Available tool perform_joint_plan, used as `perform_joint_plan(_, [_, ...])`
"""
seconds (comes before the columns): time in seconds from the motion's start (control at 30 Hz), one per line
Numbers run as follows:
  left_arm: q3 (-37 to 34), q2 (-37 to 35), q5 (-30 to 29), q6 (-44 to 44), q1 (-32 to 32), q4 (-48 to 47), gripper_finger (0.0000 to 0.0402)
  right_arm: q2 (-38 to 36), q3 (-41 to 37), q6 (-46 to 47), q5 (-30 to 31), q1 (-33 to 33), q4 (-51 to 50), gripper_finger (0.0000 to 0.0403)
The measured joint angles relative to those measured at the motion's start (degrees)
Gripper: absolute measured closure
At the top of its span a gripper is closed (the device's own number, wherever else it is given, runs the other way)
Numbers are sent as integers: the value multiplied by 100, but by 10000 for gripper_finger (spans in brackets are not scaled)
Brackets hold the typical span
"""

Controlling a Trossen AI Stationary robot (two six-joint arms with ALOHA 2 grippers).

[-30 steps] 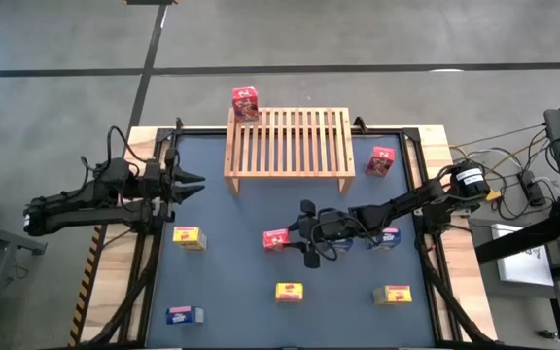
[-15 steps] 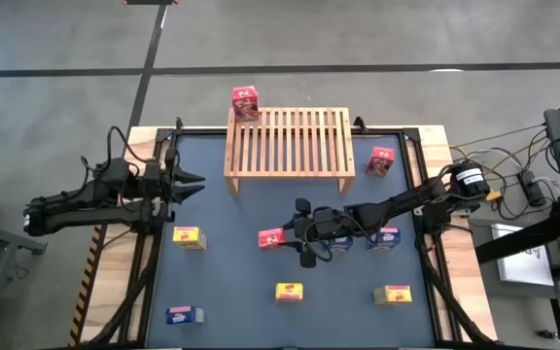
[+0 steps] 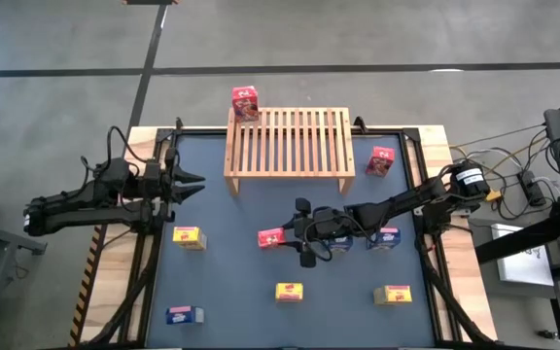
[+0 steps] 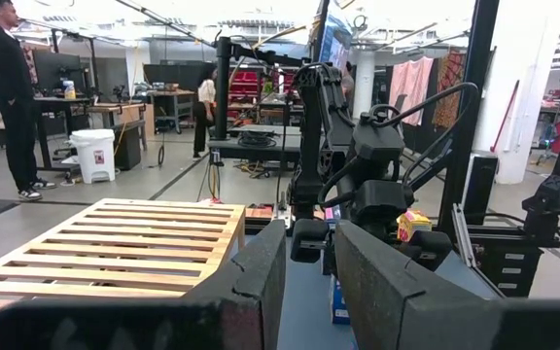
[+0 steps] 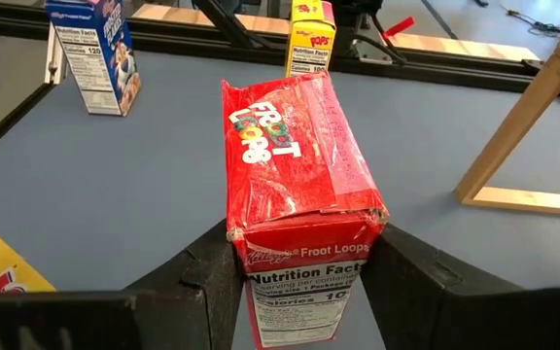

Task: Stack cereal on shelf
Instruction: Put the bottom red cereal box aligned with the other red cereal box on the shelf

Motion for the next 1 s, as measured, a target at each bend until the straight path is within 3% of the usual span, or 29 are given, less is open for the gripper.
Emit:
perform_joint_plan(0.47, [0,0,2,-421,-1,3,325,0,100,-78,19,-59,46,232])
perform_joint_plan(0.63, [0,0,2,-470,1,-7,325,-9,441,94,2,-283,-322,232])
perform_joint_plan(1.0, [0,0,-1,-408,-1,-45,325,-20,1566,-439,-302,-677,-1103,232])
